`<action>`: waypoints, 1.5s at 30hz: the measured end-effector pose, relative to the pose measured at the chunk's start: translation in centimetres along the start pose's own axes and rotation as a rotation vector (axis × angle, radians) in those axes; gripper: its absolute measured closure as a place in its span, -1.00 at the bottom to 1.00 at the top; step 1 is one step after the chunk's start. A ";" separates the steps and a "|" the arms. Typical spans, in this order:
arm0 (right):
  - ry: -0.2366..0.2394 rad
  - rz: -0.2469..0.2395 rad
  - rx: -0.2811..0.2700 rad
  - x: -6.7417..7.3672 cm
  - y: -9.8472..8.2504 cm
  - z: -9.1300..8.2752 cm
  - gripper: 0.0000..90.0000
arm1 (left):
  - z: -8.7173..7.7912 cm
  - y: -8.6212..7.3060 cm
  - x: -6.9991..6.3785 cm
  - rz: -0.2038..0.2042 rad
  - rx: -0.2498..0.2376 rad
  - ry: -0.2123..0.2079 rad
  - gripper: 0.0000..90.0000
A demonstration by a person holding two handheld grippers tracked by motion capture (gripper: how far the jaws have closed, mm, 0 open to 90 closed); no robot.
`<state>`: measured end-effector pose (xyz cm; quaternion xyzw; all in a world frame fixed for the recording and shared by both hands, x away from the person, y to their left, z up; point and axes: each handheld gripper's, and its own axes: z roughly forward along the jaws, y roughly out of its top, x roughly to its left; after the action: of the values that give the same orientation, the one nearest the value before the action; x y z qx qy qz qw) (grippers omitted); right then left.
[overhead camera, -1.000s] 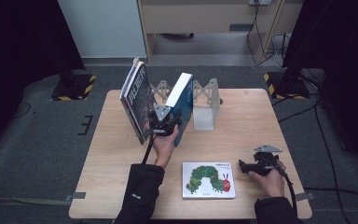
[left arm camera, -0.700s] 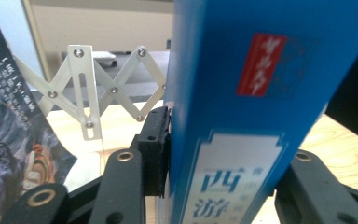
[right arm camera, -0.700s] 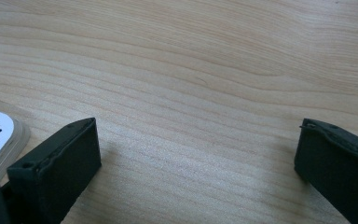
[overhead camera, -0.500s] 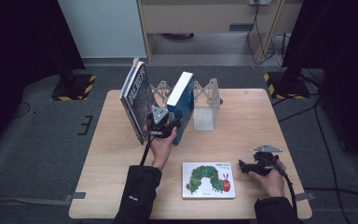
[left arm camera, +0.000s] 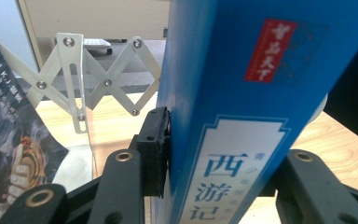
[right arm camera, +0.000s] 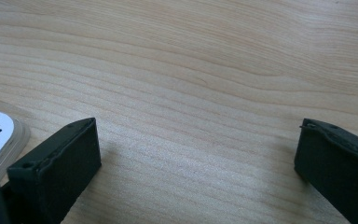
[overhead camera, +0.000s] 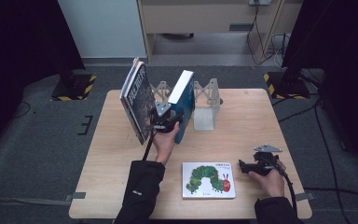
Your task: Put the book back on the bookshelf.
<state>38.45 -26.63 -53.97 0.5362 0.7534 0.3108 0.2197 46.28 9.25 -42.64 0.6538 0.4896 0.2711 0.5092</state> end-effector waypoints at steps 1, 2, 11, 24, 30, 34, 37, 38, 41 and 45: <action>0.000 0.000 0.000 0.0 0.0 0.0 -0.99 | 0.1 0.0 0.0 0.003 -0.001 -0.002 0.25; 0.000 0.000 0.000 0.0 0.0 0.0 -0.99 | 0.2 0.0 -0.1 0.006 -0.003 -0.006 0.24; 0.000 0.000 0.000 0.0 0.0 0.0 -0.99 | -1.0 -1.7 0.5 -0.014 -0.022 -0.059 0.17; -0.001 0.000 0.000 0.0 0.0 0.0 -0.99 | -0.1 -0.6 -0.6 0.008 0.039 -0.026 0.23; 0.000 0.000 0.000 0.0 0.0 0.0 -0.99 | 0.5 -0.6 -0.8 0.018 0.031 -0.060 0.18; 0.000 -0.001 0.000 0.0 0.0 0.0 -0.99 | 0.6 -1.0 -0.5 0.027 0.003 -0.098 0.13; 0.000 0.000 0.000 0.0 0.0 0.0 -0.99 | 0.2 -1.6 0.0 0.013 -0.016 -0.127 0.12; -0.001 0.000 0.000 0.0 0.0 0.0 -0.99 | 0.2 -1.8 0.1 0.012 -0.013 -0.131 0.12; -0.001 0.000 0.000 0.0 0.0 0.0 -0.99 | 0.1 -2.3 0.2 0.016 0.003 -0.135 0.14; 0.000 0.000 0.000 0.0 0.0 0.0 -0.99 | 0.1 -2.3 0.1 0.012 0.011 -0.130 0.17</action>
<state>38.45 -26.62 -53.97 0.5362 0.7534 0.3106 0.2199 45.52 9.29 -44.81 0.6757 0.4532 0.2282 0.5347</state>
